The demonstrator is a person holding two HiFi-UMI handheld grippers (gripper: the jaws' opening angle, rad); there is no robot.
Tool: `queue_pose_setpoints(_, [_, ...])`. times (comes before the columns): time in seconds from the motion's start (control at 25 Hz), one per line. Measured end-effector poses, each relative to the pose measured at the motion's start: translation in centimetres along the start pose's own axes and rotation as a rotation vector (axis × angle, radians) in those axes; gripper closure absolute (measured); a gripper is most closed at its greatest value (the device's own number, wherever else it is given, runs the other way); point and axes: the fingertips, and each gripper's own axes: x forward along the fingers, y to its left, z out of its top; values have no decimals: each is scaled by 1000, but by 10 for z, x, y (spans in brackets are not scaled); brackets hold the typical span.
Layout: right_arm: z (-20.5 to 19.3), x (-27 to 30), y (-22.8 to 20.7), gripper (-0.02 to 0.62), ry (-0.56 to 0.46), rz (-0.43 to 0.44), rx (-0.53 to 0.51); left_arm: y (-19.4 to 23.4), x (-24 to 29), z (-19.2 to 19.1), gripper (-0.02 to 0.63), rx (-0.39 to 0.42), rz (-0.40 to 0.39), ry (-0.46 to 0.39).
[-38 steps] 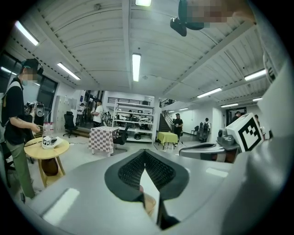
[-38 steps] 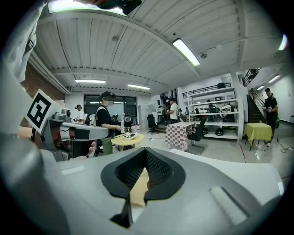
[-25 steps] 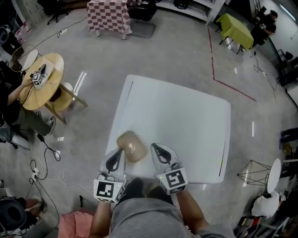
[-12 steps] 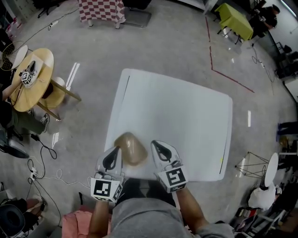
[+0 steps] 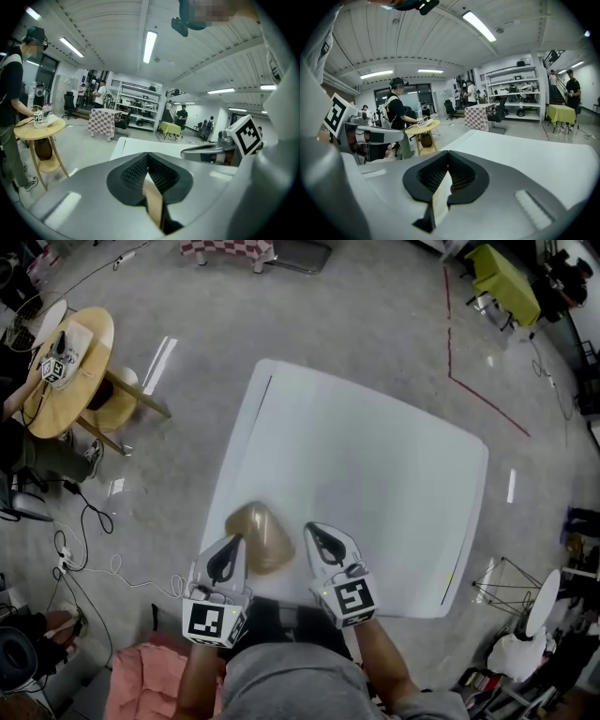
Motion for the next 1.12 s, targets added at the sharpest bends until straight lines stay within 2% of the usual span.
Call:
queue_pose_setpoints(0.4, [-33,13,-5,592,38,89,5,-5,11,-39,595,-12,62,45])
queue_pose_setpoints(0.8, [-60,20,-15,590,84,113,79,-4,13,-62,595,-39,100,65])
queue_pose_setpoints(0.84, [-61,21,-15,568,89,121,100,-4,13,-62,595,-41,102,65])
queue_pose_setpoints(0.92, [-65,24,-13,473,103,150,157,-3,12,-63,595,-41,106,66])
queue_pose_setpoints(1.04, [-73,29,-9,411,135,206,252,-2,10,-65,594,-38,110,70])
queue_pose_setpoints(1.12, [-79,33,-7,346,158,238,309,0,9,-65,595,-41,116,72])
